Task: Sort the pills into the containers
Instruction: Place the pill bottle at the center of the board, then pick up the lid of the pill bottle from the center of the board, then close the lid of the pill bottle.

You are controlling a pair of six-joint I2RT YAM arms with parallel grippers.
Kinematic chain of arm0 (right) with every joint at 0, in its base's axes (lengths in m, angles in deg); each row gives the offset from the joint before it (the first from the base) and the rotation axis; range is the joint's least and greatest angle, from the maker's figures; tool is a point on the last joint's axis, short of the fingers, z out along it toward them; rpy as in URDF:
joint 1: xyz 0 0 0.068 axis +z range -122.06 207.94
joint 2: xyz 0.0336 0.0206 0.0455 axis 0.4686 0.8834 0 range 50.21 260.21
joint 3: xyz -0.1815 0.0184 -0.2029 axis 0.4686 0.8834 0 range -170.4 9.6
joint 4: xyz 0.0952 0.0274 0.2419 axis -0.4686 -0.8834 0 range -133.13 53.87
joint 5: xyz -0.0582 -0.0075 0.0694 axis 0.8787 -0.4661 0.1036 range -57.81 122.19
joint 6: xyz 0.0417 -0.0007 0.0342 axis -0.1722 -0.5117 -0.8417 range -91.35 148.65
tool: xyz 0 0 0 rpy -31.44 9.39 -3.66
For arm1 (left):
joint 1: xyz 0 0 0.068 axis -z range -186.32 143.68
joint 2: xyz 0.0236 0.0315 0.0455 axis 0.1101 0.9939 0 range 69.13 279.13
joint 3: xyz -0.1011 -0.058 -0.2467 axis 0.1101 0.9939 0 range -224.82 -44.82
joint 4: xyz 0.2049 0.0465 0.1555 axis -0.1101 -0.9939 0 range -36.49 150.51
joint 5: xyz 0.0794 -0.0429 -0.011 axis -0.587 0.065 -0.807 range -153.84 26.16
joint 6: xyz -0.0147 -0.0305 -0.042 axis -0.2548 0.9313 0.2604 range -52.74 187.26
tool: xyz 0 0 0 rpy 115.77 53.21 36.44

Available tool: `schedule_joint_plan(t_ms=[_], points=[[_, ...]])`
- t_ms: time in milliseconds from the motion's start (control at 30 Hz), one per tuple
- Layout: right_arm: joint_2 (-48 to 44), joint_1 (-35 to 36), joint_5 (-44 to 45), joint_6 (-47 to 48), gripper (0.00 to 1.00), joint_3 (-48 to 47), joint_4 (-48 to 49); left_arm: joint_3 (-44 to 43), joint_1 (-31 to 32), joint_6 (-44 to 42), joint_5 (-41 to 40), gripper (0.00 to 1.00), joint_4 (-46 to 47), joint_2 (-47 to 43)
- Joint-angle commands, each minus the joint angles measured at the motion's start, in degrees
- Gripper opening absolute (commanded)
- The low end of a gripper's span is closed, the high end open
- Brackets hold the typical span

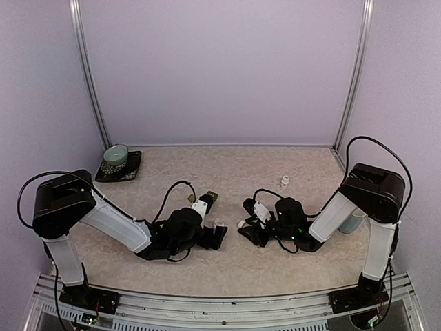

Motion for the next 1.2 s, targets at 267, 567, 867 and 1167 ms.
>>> schedule_joint_plan(t_ms=[267,567,867,1167], points=[[2.09,0.27,-0.24,0.12,0.36,-1.94,0.3,9.15,0.22,0.12,-0.21,0.99,14.91,-2.99],[-1.67,1.33,-0.48,1.69,0.24,-3.62,-6.61,12.54,-0.28,0.12,-0.33,0.99,17.01,-6.0],[-11.59,3.54,-1.1,8.27,0.23,-10.31,-28.6,17.04,-2.93,6.51,-0.68,0.99,16.66,-12.47],[-10.06,4.8,-1.81,14.68,0.24,-25.86,-52.11,12.98,-5.34,8.92,-0.33,0.99,9.83,-12.42]])
